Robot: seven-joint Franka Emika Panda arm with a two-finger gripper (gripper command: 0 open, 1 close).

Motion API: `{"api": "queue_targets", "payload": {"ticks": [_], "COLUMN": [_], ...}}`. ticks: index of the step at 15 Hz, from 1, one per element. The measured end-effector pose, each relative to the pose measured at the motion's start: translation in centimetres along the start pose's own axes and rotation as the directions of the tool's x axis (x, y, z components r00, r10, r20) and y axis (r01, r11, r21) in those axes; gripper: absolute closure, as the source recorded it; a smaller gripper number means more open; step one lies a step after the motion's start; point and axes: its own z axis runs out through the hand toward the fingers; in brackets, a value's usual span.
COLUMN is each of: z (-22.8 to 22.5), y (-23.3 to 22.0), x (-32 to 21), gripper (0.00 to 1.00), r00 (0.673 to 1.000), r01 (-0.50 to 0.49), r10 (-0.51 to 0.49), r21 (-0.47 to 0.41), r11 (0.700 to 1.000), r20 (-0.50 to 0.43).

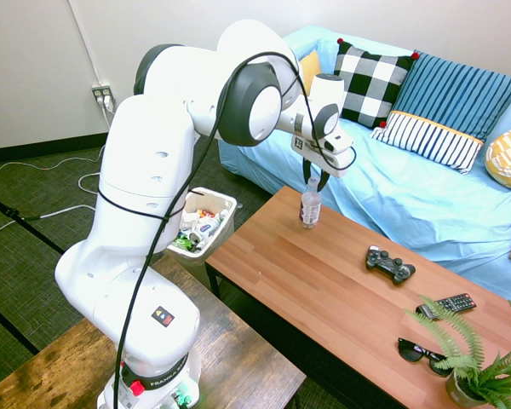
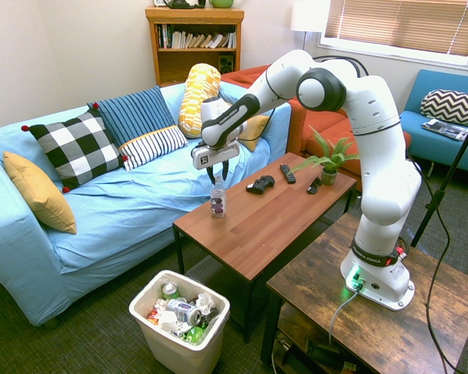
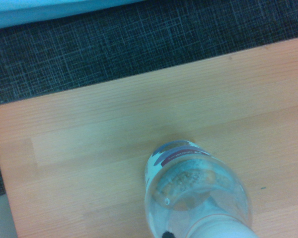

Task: Throw the bottle in the trash bin

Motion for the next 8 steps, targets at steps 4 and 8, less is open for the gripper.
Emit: {"api": "queue_targets", "payload": {"ticks": [4, 8], "z": [-0.3, -6.3], "y": [-0.1, -2.0], "x": [0.0, -4.5], "gripper": [1.0, 1.0], "r00": [1.0, 0.997], "r01": [0.0, 0.074], "r10": [0.0, -0.073], "r21": [0.003, 0.05], "r11": [1.0, 0.996], "r20": [-0.001, -0.039]}}
